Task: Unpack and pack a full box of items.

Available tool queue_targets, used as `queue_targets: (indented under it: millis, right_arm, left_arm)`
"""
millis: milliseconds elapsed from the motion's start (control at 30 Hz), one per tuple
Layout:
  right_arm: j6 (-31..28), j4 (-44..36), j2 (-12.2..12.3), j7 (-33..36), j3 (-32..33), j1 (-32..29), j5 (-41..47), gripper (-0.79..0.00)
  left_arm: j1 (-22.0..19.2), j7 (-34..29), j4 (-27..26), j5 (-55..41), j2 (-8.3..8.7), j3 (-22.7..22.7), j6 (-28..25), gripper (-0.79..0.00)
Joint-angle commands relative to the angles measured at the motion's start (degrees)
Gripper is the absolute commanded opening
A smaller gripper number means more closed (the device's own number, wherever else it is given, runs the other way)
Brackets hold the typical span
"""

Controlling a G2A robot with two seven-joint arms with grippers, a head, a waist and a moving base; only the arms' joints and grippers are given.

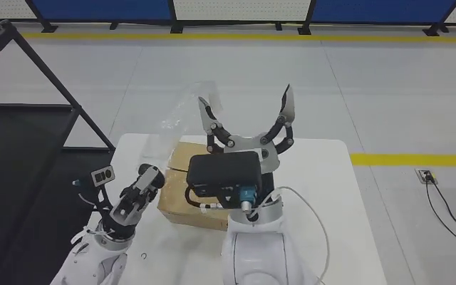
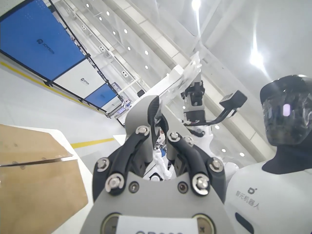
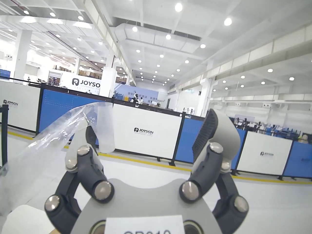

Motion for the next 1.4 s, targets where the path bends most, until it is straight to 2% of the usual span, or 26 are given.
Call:
queue_targets:
  millis: [0, 167, 367, 667, 1100, 1233, 1367]
  right_arm:
    - [-2.5, 0.2, 0.3, -2.2, 0.9, -0.9, -1.5, 0.0]
    - [-4.9, 0.3, 0.8, -6.1, 3.1, -3.5, -6.7, 0.0]
    - [-4.3, 0.9, 0.9, -5.4, 5.0, -5.3, -14.1, 0.0]
    - [-5.8, 2.4, 0.9, -3.5, 7.9, -6.4, -21.4, 0.0]
    - [-6.0, 4.6, 1.0, -4.7, 12.9, -8.1, -21.0, 0.0]
    - [-6.4, 5.5, 1.0, -4.5, 14.4, -8.9, -19.5, 0.0]
    - [-6.4, 6.7, 1.0, -4.4, 16.1, -10.0, -17.0, 0.0]
  left_arm:
    - [-0.1, -2.8, -0.1, -4.2, 0.19, -1.0, 2.6, -0.785]
    - [-0.6, -8.3, -0.3, -12.6, 0.47, -3.5, 7.6, -0.785]
    - [-0.7, -12.7, -0.1, -18.2, 0.67, -6.4, 12.9, -0.785]
    - [-0.6, -14.2, 0.0, -18.9, 0.67, -8.6, 17.5, -0.785]
    - [-1.4, -14.6, -0.3, -20.4, 0.55, -9.3, 25.4, -0.785]
    - [-2.2, -15.7, 0.0, -19.2, 0.8, -9.2, 32.0, -0.785]
    - [-3.6, -16.0, 0.4, -13.0, 1.35, -10.6, 36.8, -0.785]
